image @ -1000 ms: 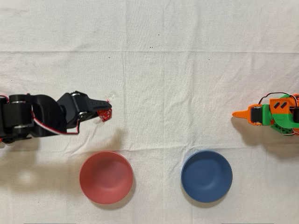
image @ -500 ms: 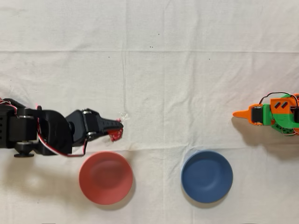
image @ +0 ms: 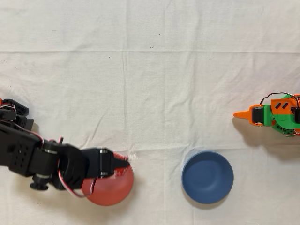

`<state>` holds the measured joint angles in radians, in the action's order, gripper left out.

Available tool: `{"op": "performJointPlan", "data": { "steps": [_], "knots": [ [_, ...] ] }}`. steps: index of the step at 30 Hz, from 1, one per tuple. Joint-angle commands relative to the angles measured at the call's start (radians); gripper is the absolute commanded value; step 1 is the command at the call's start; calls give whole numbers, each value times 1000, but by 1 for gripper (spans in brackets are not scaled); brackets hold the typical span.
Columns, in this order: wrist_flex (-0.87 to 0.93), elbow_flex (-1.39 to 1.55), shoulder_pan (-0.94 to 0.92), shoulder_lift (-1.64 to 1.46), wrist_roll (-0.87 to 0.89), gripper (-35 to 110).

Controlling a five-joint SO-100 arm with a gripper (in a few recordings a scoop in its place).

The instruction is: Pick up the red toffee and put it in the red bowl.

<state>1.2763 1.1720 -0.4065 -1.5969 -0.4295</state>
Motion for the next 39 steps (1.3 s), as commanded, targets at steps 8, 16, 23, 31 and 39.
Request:
{"op": "performJointPlan", "data": {
  "steps": [8,16,23,31,39],
  "knots": [
    [44,-161,-112,5,-31,11],
    [38,-140,-170,26,-49,11],
    [-2,-72,-190,51,-66,11],
    [-44,-9,-224,64,-89,11],
    [-44,-5,-250,51,-101,12]
  ]
}}
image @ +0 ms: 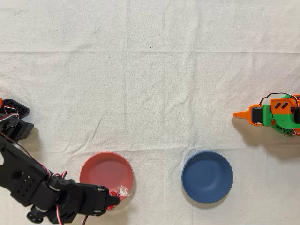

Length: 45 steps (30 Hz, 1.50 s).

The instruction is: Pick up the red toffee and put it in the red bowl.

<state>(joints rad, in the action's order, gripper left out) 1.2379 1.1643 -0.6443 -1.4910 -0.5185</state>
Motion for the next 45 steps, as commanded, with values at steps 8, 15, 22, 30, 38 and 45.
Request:
{"op": "performJointPlan", "data": {
  "steps": [8,15,22,30,38,45],
  "knots": [
    [5,44,-18,-101,-3,14],
    [-51,186,-15,-219,-9,23],
    [-37,170,-18,-225,-8,35],
    [6,41,-61,-144,-14,37],
    [48,-40,-43,-135,-9,36],
    [103,-35,66,-189,66,35]
  ]
}}
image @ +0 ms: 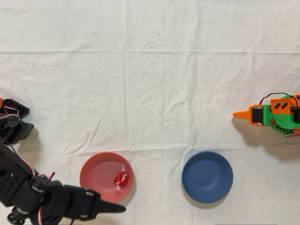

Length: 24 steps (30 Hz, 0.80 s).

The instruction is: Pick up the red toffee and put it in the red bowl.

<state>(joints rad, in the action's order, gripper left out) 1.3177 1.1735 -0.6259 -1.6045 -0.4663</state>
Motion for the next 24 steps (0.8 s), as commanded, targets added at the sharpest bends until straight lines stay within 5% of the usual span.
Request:
{"op": "performJointPlan", "data": {
  "steps": [1,24],
  "knots": [
    [20,-25,66,-97,21,35],
    [-333,934,482,-876,242,28]
  ]
}}
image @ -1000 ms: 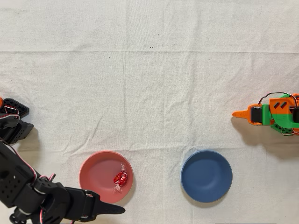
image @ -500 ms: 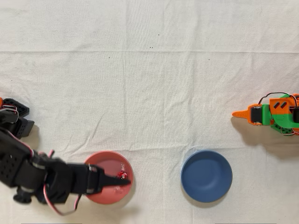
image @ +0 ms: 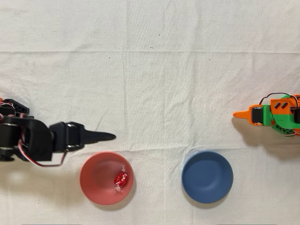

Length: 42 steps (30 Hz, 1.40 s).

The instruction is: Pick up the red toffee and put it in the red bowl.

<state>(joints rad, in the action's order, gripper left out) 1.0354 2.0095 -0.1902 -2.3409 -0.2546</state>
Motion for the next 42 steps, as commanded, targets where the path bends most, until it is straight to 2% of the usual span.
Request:
{"op": "performJointPlan", "data": {
  "steps": [1,7,18,31,42],
  "knots": [
    [-61,130,64,-164,43,28],
    [-118,336,158,-331,103,20],
    [-160,623,178,-604,120,1],
    [-155,844,183,-839,149,0],
    [-167,959,179,-876,152,1]
  ]
}}
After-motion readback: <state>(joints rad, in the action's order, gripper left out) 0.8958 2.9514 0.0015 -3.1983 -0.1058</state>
